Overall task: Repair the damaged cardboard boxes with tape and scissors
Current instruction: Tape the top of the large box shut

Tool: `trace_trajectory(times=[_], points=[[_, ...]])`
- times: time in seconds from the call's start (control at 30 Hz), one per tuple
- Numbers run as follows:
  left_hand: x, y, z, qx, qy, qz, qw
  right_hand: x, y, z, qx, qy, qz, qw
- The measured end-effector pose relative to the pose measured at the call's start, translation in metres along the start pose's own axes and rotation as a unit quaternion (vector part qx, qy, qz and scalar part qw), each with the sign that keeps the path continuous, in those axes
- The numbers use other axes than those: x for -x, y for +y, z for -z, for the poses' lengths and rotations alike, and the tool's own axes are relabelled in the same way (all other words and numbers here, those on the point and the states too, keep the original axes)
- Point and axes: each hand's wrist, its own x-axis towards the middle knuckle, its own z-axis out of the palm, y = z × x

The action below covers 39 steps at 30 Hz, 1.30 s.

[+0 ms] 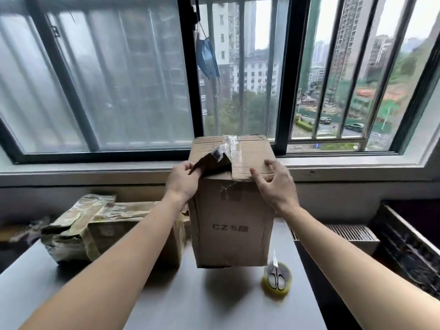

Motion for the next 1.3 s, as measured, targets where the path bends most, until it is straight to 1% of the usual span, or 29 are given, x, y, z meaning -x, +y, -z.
trace_trajectory(times=[0.17, 0.3, 0.43, 0.63, 0.73, 0.87, 1.03, 1.2, 1.3], points=[[-0.027, -0.024, -0.010, -0.015, -0.011, 0.024, 1.000, -0.023, 0.016, -0.026, 0.003, -0.025, -0.018, 1.000], [-0.049, -0.038, -0.012, -0.013, -0.027, 0.028, 0.999, -0.038, 0.024, -0.048, 0.003, -0.029, -0.026, 0.999], [-0.067, -0.055, -0.013, 0.002, -0.061, 0.028, 0.998, -0.049, 0.027, -0.068, 0.013, -0.038, -0.042, 0.998], [-0.090, -0.065, -0.011, 0.019, -0.125, 0.020, 0.992, -0.066, 0.024, -0.081, 0.071, -0.052, -0.054, 0.995], [-0.097, -0.062, -0.010, -0.012, -0.159, 0.013, 0.987, -0.070, 0.020, -0.084, 0.125, -0.046, -0.048, 0.990], [-0.101, -0.058, -0.004, -0.084, -0.178, -0.020, 0.980, -0.067, 0.004, -0.092, 0.179, -0.010, -0.003, 0.984], [-0.107, -0.057, 0.017, -0.108, -0.162, -0.036, 0.980, -0.062, -0.020, -0.101, 0.146, 0.006, 0.028, 0.989], [-0.108, -0.068, 0.041, -0.085, -0.169, -0.038, 0.981, -0.051, -0.037, -0.109, 0.134, 0.013, 0.047, 0.990], [-0.106, -0.074, 0.046, -0.082, -0.193, -0.044, 0.977, -0.043, -0.044, -0.115, 0.093, -0.020, 0.043, 0.995]])
